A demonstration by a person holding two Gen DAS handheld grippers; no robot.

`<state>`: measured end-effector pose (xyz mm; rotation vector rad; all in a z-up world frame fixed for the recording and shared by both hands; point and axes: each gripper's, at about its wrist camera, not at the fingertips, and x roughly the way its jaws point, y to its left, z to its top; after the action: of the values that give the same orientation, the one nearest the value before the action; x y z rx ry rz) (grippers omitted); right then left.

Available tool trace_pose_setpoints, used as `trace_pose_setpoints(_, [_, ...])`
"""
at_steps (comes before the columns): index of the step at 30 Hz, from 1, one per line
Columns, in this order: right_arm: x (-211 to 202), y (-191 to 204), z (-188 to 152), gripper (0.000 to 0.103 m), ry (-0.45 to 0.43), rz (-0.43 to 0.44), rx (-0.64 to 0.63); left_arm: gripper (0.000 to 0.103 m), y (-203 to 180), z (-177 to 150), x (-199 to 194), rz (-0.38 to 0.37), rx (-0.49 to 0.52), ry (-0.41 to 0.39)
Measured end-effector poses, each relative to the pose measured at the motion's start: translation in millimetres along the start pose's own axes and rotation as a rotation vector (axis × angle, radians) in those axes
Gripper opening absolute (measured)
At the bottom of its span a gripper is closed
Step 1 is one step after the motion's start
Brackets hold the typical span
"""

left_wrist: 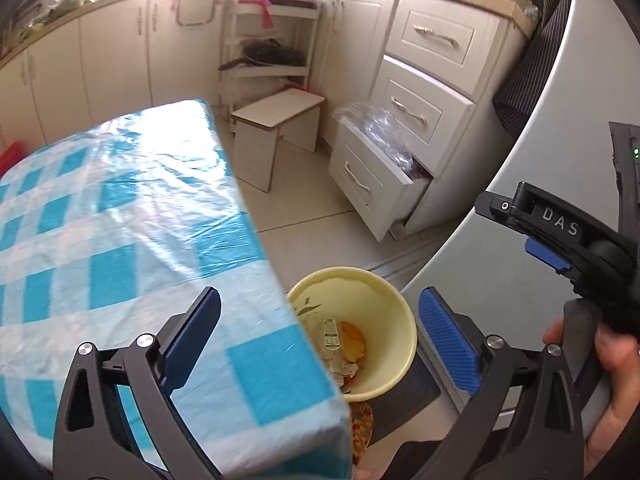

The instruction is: Collect trash

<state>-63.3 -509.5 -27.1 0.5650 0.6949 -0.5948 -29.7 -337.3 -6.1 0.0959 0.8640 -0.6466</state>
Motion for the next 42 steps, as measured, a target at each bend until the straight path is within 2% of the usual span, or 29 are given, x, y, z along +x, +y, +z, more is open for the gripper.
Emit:
trace_pose_setpoints(4, [-24,7,-10,0.095,-0.056,-0.009,-0.044,0.095,16,-6,-42,0.04,0.003,-0.034])
trace_pose_setpoints(9, [-56,25,-46,0.096,-0.094,0.029,-0.131,0.095,34,-16,-92,0.119,-0.004,-0.093])
trace_pose_setpoints(12, [-75,38,-65,0.096,-0.118,0.047,-0.19,0.095,42,-19,-120,0.141,0.015,-0.121])
trace_pose_setpoints(14, [-92,45,-75,0.096,-0.137,0.059,-0.215,0.095,49,-23,-140,0.181,0.029,-0.15])
trace_pose_setpoints(21, [-149,59,-87,0.096,-0.177,0.08,-0.251,0.095,62,-31,-188,0.287,0.054,-0.188])
trace_pose_setpoints(30, [-213,68,-108,0.096,-0.24,0.081,-0.244,0.095,70,-47,-238,0.276,0.034,-0.21])
trace_pose_setpoints(37, [-233,78,-138,0.096,-0.257,0.104,-0.211,0.095,66,-58,-259,0.28,0.048,-0.242])
trace_pose_setpoints(42, [-233,79,-146,0.096,-0.266,0.107,-0.196,0.095,67,-61,-266,0.288,0.046,-0.253])
